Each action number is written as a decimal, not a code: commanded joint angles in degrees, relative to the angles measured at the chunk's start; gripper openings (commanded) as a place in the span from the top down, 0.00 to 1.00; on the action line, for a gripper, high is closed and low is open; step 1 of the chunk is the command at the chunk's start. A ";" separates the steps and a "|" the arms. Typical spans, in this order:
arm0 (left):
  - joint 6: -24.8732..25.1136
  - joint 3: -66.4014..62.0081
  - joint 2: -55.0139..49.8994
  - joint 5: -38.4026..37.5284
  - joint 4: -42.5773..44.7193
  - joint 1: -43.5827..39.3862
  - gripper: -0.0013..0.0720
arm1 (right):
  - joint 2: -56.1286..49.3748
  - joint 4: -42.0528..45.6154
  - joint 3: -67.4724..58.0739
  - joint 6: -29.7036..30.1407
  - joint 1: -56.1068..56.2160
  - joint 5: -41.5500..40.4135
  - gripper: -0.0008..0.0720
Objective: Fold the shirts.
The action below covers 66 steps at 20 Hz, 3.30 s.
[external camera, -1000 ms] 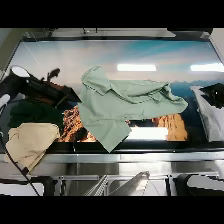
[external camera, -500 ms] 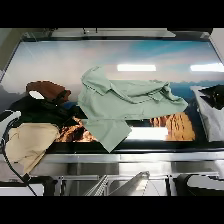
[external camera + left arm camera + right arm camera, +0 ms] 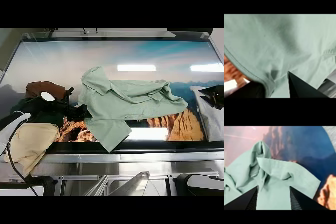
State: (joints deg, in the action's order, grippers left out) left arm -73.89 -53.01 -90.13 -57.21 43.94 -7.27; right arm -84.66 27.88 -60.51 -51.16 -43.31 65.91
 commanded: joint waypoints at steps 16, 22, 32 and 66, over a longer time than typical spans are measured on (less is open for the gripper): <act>0.61 0.00 0.07 -8.92 1.05 11.82 0.95 | -13.68 21.66 -4.15 10.69 7.78 7.08 0.39; 1.01 0.00 0.07 -10.38 1.07 11.82 0.95 | -13.79 21.81 -4.42 11.78 10.25 9.20 0.39; 1.90 -0.11 0.42 -12.13 0.94 11.82 0.95 | -13.73 10.71 -6.38 11.65 10.54 15.82 0.96; 16.44 -31.52 16.13 -11.63 -18.01 17.35 0.94 | 19.89 -9.60 -11.93 4.24 8.92 2.93 0.96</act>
State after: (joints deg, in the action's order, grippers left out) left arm -57.98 -88.03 -65.23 -73.84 17.02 17.98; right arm -54.83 11.75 -76.58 -46.39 -39.16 67.85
